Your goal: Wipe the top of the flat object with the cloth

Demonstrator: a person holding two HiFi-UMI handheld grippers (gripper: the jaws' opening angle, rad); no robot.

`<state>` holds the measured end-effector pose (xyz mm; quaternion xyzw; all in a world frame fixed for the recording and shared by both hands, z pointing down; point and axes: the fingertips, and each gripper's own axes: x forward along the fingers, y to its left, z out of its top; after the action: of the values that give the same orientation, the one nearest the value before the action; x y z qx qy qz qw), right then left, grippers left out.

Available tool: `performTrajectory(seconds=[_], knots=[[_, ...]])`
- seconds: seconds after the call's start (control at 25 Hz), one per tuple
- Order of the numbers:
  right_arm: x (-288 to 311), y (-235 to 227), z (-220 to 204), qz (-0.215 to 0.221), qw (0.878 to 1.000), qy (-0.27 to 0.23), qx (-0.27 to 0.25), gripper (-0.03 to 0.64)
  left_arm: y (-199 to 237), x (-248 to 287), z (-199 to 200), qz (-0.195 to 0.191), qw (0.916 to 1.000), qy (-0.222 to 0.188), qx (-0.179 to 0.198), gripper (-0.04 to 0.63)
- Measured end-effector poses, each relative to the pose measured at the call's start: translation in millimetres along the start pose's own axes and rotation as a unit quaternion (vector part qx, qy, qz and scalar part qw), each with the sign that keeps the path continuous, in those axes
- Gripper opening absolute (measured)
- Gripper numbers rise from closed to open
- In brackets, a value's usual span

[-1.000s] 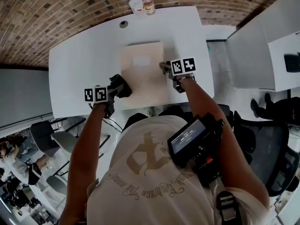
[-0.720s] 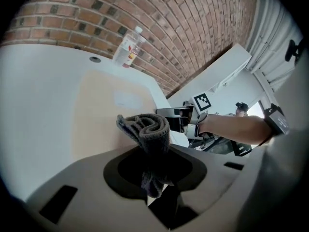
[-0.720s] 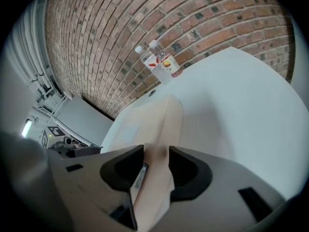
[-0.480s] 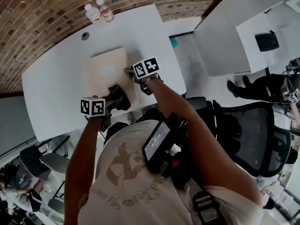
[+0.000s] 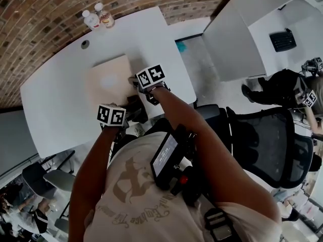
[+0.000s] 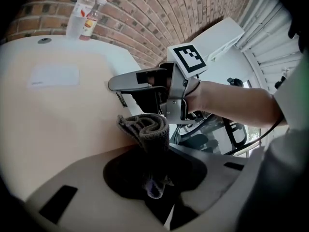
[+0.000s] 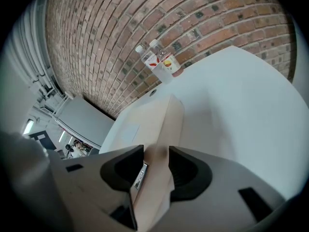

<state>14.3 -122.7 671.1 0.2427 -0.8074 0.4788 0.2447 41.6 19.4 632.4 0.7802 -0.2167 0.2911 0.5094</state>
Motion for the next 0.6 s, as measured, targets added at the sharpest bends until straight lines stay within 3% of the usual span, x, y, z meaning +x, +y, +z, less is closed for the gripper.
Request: performTrajectory(seconds=[0.6], knots=[[-1.3, -0.3, -3.4, 0.004, 1.000, 0.004, -0.011, 0.176, 13.0, -13.9, -19.3, 0.035, 0.9993, 0.015, 0.003, 0.107]])
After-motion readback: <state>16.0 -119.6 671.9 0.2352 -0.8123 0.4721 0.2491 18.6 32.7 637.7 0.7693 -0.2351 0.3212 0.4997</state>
